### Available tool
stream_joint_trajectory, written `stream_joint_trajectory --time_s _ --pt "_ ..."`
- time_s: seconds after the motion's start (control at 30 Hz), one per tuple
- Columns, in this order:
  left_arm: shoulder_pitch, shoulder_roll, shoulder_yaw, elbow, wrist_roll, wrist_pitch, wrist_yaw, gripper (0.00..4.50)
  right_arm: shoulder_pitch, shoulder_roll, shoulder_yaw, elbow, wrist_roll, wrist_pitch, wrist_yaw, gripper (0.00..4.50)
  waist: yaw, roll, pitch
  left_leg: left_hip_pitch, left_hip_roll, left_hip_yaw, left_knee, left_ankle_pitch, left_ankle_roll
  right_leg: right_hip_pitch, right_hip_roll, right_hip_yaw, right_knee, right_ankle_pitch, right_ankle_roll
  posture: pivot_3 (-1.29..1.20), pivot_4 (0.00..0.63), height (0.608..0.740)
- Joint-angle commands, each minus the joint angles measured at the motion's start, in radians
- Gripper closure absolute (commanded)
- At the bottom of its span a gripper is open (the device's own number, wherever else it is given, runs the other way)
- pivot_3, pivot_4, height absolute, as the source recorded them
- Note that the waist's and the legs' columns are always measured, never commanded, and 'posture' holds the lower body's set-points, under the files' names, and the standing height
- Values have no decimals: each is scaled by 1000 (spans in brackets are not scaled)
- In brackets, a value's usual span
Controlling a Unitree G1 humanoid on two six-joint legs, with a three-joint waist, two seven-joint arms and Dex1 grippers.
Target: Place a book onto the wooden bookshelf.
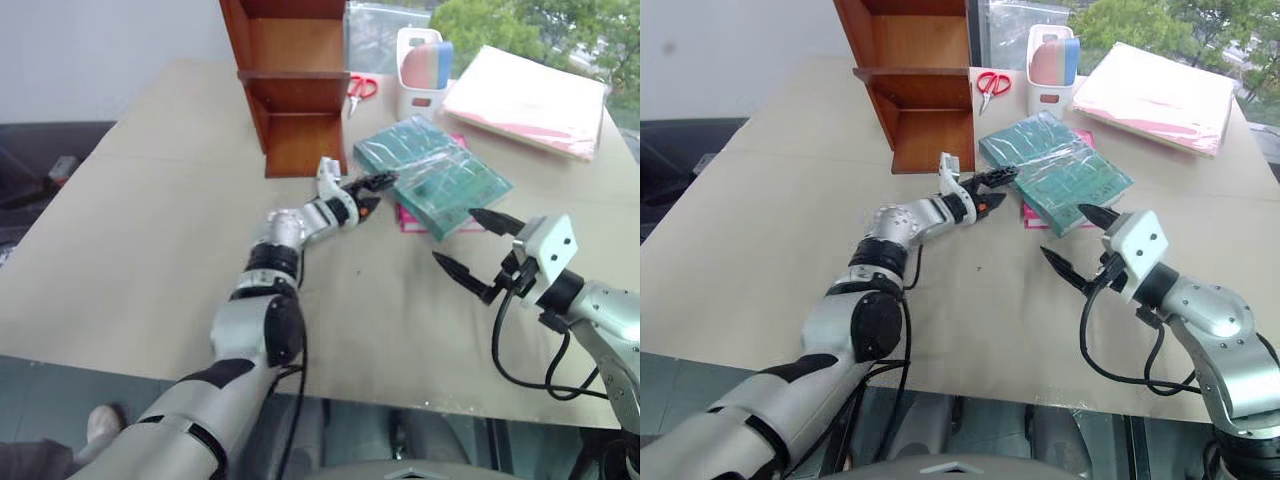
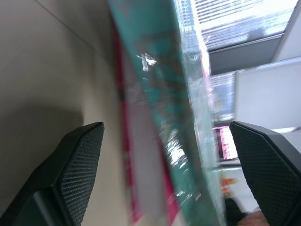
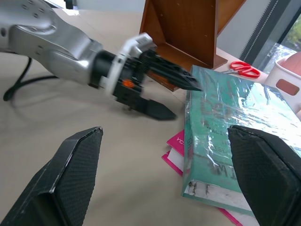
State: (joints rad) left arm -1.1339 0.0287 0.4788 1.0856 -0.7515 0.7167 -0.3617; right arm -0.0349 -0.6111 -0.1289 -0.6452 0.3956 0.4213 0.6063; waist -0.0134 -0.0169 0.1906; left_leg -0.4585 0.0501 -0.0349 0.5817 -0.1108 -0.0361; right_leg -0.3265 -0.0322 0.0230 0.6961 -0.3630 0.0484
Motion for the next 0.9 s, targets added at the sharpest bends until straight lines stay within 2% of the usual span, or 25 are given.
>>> stream_joint_trajectory --time_s 0.03,0.2,0.23,0.3,0.37,0.47,0.5,0.57,0.6,0.9 --pt "-68 -23 48 77 -16 -61 -32 0 -16 3 -7 -31 -10 -23 -15 120 0 0 0 0 0 0 0 0 0 0 0 0 0 0 0 0 150 740" --pt "-106 -48 87 139 -5 -103 -39 0 -19 4 -4 -32 -20 -23 -21 120 2 0 0 0 0 0 -1 0 0 0 0 0 0 0 0 0 150 740" --pt "-109 -49 95 144 -6 -104 -41 256 -19 5 -3 -35 -22 -21 -23 42 2 0 0 0 0 0 0 0 0 0 0 0 0 0 0 0 150 740" --pt "-111 -48 106 151 -7 -103 -42 846 -18 6 -2 -39 -23 -20 -25 0 1 0 0 0 0 0 0 0 0 0 0 0 0 0 0 0 150 740" --pt "-107 -43 118 154 -7 -102 -41 1890 -15 6 -5 -36 -25 -23 -24 0 2 0 0 0 0 0 0 0 0 0 0 0 0 0 0 0 150 740" --pt "-102 -34 135 156 -8 -98 -37 3092 -11 7 -8 -33 -28 -26 -23 0 1 0 0 0 0 0 0 0 0 0 -1 0 0 0 1 0 150 740" --pt "-102 -33 138 155 -8 -96 -38 3339 -10 7 -9 -33 -29 -27 -23 0 1 0 0 0 0 0 0 0 0 0 0 0 0 0 1 0 150 740" --pt "-102 -31 144 150 -9 -85 -41 4346 -5 6 -12 -29 -29 -33 -18 0 1 0 0 0 0 0 0 0 0 0 0 0 0 0 0 0 150 740" --pt "-102 -29 148 148 -10 -80 -42 4468 -4 5 -13 -27 -29 -36 -17 0 1 0 0 0 0 0 0 0 0 0 0 0 0 0 1 0 150 740" --pt "-71 10 129 51 -8 19 -94 4468 -10 8 -4 -11 -36 -51 -11 0 0 0 0 0 0 0 0 0 0 0 0 0 0 0 0 0 150 740"
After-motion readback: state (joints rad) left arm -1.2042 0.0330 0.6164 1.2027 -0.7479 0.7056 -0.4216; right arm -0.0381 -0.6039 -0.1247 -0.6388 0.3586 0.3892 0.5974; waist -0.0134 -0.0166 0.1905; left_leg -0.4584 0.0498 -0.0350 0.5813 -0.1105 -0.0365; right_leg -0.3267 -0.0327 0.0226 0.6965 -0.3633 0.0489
